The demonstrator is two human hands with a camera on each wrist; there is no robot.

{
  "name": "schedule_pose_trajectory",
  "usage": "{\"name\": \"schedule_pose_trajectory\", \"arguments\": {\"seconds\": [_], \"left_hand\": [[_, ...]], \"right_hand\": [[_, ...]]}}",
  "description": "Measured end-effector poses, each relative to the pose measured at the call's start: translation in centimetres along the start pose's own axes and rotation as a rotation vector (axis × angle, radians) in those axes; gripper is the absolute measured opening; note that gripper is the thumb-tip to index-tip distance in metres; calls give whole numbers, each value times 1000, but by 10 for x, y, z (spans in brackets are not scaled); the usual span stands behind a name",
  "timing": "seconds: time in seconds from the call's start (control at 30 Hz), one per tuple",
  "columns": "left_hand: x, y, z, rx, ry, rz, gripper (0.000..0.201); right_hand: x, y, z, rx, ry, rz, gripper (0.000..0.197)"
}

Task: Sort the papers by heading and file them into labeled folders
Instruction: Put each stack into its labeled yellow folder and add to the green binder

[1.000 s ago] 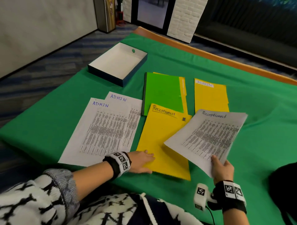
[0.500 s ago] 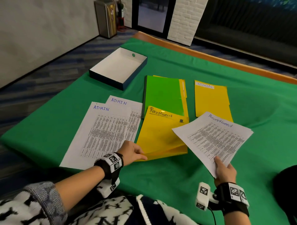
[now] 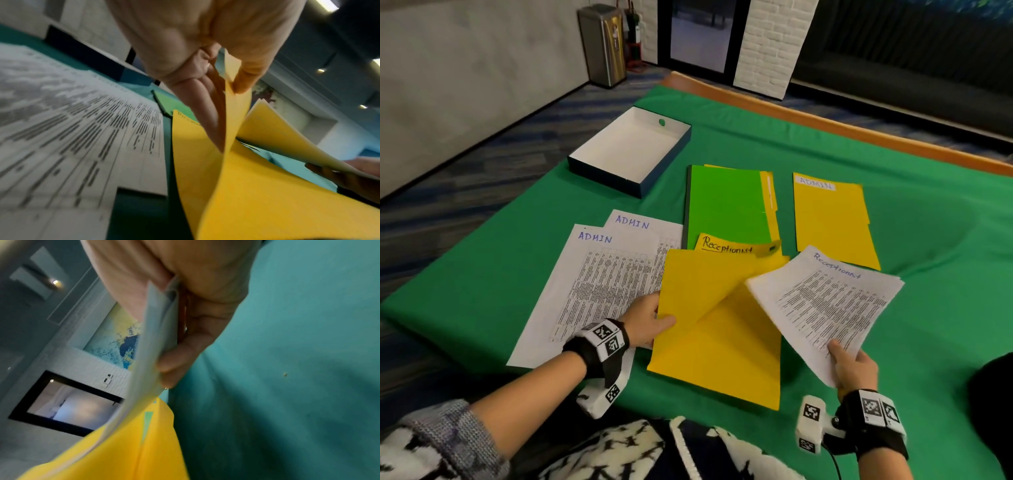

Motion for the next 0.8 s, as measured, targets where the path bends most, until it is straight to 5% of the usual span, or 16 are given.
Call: {"name": "schedule_pose_trajectory", "arguments": {"seconds": [0.1,0.2,0.4,0.53,0.67,0.77,0.8], "left_hand": [[-8,7,-2,-65,46,-1,34],[-8,16,-2,-140,118,-148,27],[-20,-1,-11,13,172,-191,38],[-20,-15,-13,143,61,-36,8],[-8,-24,-10,436,-31,193,78],[1,-27,1,447,-25,387,110],[7,-29,6,406,22,384,111]], "right_hand": [[-1,5,2,-26,45,-86,40],[0,8,1,12,96,-167,39],[-12,-24,-26,245,200,-215,27],[-13,-53,-42,391,233,-234,29],[-9,-60,-39,494,229,-342,32],[-8,-59,-32,524,136,-318,17],[-7,-57,-31,507,83,-295,25]]}}
Point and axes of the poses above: each hand's wrist, its own z-axis towards the middle knuckle, its own y-axis out of the back of the hand, x = y × z, the point moved 3 cm from there along z, towards the middle knuckle, and after that the axes turned 8 degrees about -x, right-handed, at the moved point
